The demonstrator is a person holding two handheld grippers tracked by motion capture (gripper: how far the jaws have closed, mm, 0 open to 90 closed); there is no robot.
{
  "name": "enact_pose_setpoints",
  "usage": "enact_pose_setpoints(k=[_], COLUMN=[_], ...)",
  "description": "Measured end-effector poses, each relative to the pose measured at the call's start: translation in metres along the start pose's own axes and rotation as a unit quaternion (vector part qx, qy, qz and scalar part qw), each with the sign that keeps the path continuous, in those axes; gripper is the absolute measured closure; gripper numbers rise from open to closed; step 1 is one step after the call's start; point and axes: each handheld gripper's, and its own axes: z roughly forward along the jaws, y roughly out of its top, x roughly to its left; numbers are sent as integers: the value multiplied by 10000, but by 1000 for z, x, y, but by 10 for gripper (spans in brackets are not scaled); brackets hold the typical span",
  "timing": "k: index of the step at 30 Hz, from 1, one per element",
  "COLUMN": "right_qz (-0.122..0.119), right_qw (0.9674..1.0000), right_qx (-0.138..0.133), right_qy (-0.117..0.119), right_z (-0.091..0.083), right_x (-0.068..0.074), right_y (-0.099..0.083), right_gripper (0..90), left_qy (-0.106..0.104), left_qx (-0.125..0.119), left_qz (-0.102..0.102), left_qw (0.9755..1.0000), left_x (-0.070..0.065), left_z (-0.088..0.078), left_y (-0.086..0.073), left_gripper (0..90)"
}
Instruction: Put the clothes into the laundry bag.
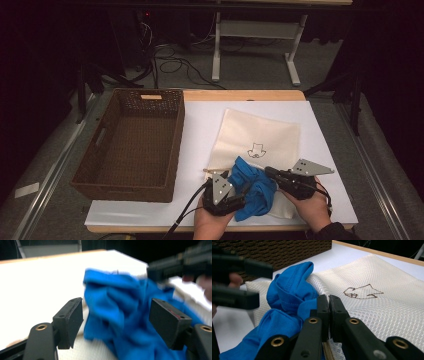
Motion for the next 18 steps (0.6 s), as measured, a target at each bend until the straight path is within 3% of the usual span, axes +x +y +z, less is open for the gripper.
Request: enact_pose_setpoints(k=[3,6,7,10,12,18], right_qz=[14,23,23,37,-3,0], right_qw=[10000,10000,10000,10000,10000,10000], right_qx=[0,5,3,6,-5,-43], right_qy=[5,5,6,15,23,28], right_z=[0,0,0,-1,0,-1], right_x=[0,-1,-1,-1,-1,0], right_y=[0,0,0,0,0,1], right_gripper=[886,887,887,887,887,887], left_qy=[-132,-241,-257,-332,-367,-261], left_qx=[101,380,424,533,602,703], left_qz=[21,-102,-84,69,151,115], left_qw=[9999,9989,9987,9980,9974,9971], left_x=[-1,-2,-4,-11,-17,-23], left_z=[14,28,31,35,39,52], left_y=[11,9,6,-3,-8,-13], left_gripper=[328,526,632,741,762,759])
